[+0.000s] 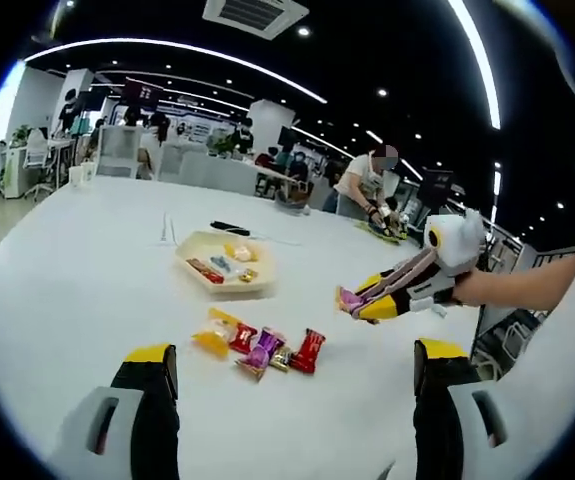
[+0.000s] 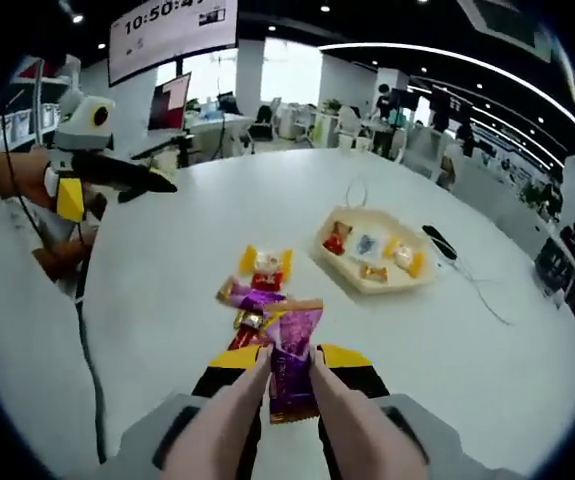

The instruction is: Place the target food into the container with the food tongs after gripping and lifting it, then release it inside without dropping or visibly crushing the food.

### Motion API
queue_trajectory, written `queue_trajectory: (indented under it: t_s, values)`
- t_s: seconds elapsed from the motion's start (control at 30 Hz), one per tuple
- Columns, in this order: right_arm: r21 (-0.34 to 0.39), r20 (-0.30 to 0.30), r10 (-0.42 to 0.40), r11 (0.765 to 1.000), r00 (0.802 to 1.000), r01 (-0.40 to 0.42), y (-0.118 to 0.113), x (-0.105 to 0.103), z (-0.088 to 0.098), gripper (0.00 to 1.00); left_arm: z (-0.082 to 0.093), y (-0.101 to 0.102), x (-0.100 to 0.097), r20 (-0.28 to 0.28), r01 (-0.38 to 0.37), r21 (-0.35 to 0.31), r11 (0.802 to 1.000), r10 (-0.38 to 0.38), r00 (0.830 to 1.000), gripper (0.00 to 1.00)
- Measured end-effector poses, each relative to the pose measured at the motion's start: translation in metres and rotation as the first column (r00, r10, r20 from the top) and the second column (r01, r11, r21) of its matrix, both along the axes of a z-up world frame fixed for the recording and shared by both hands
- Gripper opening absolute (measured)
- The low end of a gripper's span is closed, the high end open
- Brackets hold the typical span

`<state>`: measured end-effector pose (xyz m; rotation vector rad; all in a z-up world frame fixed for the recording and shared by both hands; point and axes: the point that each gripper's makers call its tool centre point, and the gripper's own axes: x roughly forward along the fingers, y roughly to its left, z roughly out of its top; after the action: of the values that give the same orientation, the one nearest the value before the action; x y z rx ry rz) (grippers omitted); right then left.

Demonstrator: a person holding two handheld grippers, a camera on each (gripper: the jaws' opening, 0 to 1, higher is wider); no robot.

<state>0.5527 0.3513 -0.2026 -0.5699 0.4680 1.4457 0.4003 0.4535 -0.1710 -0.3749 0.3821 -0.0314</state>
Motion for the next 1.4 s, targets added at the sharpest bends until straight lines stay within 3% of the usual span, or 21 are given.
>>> queue_trajectory:
  t_s: [0.1, 0.23, 0.43, 0.5, 0.63, 0.77, 0.93, 1.1, 1.13, 1.2, 1.4]
  values:
    - [0.012, -0.025, -0.048, 0.999, 0.999, 0.049, -0.003, 0.012, 0.007, 0.2, 0.004, 0.001, 0.0, -0.021, 0.009, 0.008, 1.0, -0.009, 1.0, 0.99]
    - [0.013, 0.019, -0.024, 1.0, 1.0, 0.024, -0.001, 0.019, 0.014, 0.2, 0.021, 0.01, -0.003, 0.035, -0.035, 0.026, 0.999, 0.034, 0.999, 0.99]
    - [0.022, 0.023, -0.046, 0.999, 0.999, 0.045, -0.002, 0.032, 0.019, 0.2, 0.012, 0.007, -0.005, 0.006, -0.033, 0.031, 0.999, 0.033, 0.999, 0.99]
    - [0.024, 0.048, -0.022, 0.999, 0.999, 0.021, 0.0, 0.032, 0.027, 0.2, 0.02, 0.003, -0.007, 0.027, -0.028, 0.057, 0.998, 0.026, 0.999, 0.99]
    - [0.033, 0.113, 0.011, 0.999, 0.994, -0.014, 0.002, 0.039, 0.046, 0.2, 0.016, 0.001, -0.006, 0.025, -0.028, 0.052, 0.998, 0.027, 0.999, 0.99]
    - [0.04, 0.104, -0.011, 0.999, 0.994, 0.007, -0.001, 0.05, 0.059, 0.2, 0.012, -0.005, 0.001, -0.001, 0.01, 0.047, 0.999, -0.01, 1.0, 0.99]
    - [0.02, 0.177, 0.052, 0.998, 0.983, -0.056, 0.001, 0.053, 0.074, 0.2, 0.023, 0.002, 0.004, 0.043, -0.019, 0.073, 0.997, 0.016, 0.999, 0.99]
    - [0.029, 0.182, 0.047, 0.998, 0.982, -0.053, 0.001, 0.059, 0.079, 0.2, 0.022, -0.001, 0.012, 0.048, -0.013, 0.06, 0.998, 0.01, 0.999, 0.99]
    - [0.036, 0.16, 0.035, 0.998, 0.987, -0.041, 0.002, 0.06, 0.08, 0.2, 0.022, -0.002, 0.012, 0.047, -0.012, 0.058, 0.998, 0.009, 0.999, 0.99]
    - [0.044, 0.146, 0.044, 0.998, 0.988, -0.051, 0.005, 0.057, 0.081, 0.2, 0.032, -0.002, 0.013, 0.068, -0.021, 0.051, 0.998, 0.017, 0.998, 0.99]
    - [0.027, 0.177, 0.079, 0.996, 0.981, -0.086, 0.012, 0.056, 0.081, 0.2, 0.041, 0.002, 0.02, 0.111, -0.062, 0.035, 0.997, 0.058, 0.992, 0.99]
